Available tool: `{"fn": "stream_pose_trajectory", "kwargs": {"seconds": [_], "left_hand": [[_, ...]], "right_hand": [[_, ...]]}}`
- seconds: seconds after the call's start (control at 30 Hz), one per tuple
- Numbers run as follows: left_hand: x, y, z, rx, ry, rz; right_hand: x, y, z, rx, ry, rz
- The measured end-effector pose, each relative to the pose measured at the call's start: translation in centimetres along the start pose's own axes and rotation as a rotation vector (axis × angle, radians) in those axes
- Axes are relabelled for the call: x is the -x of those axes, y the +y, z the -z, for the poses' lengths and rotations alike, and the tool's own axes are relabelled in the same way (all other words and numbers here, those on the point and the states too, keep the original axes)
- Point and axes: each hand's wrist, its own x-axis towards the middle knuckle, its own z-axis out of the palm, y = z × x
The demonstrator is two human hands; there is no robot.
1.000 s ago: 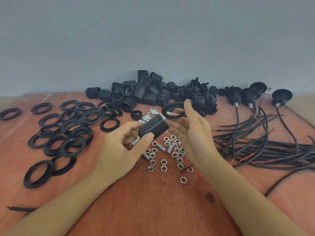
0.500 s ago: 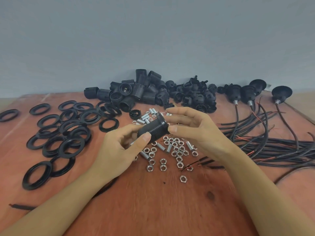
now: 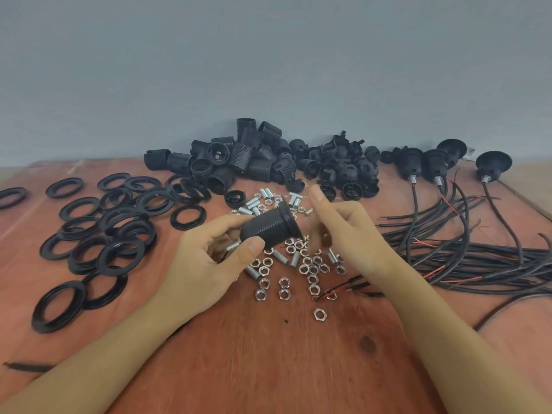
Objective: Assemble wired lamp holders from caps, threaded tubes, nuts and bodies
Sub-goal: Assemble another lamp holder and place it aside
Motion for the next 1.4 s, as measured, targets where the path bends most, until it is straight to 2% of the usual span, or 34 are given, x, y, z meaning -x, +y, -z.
{"fn": "stream_pose_trajectory", "kwargs": {"seconds": [0.1, 0.27, 0.4, 0.53, 0.67, 0.8, 0.93, 1.13, 1.2, 1.3, 1.4], "left_hand": [[-0.1, 0.0, 0.1, -0.007, 0.023, -0.01], [-0.2, 0.0, 0.0, -0.017, 0.035, -0.021], [-0.2, -0.1, 0.0, -0.02, 0.048, -0.031], [-0.2, 0.0, 0.0, -0.013, 0.053, -0.038], [-0.3, 0.2, 0.1, -0.028, 0.064, -0.058], [-0.2, 0.2, 0.1, -0.022, 0.071, -0.052], [-0.2, 0.2, 0.2, -0.054, 0.094, -0.062], [-0.2, 0.3, 0.3, -0.194, 0.136, -0.081], [-0.1, 0.4, 0.3, -0.233, 0.131, -0.1], [-0.1, 0.6, 0.1, -0.28, 0.107, -0.127], [0.1, 0.7, -0.1, -0.317, 0.057, -0.138]], "right_hand": [[-0.2, 0.0, 0.1, -0.004, 0.067, -0.036], [0.1, -0.3, -0.6, -0.096, -0.055, -0.078], [0.1, -0.4, -0.5, -0.134, 0.075, -0.052], [0.1, -0.5, -0.9, -0.134, -0.002, -0.073], [0.1, -0.3, -0.7, -0.169, 0.09, -0.064], [0.2, -0.4, -1.3, -0.118, 0.021, -0.058], [0.5, -0.2, -1.5, -0.133, 0.089, 0.011], [0.8, 0.0, -2.6, -0.089, -0.02, -0.015], [0.8, 0.0, -3.0, -0.153, -0.039, 0.0], [0.7, -0.3, -2.9, -0.308, 0.042, 0.006], [0.3, -0.8, -1.9, -0.638, 0.189, -0.059]]}}
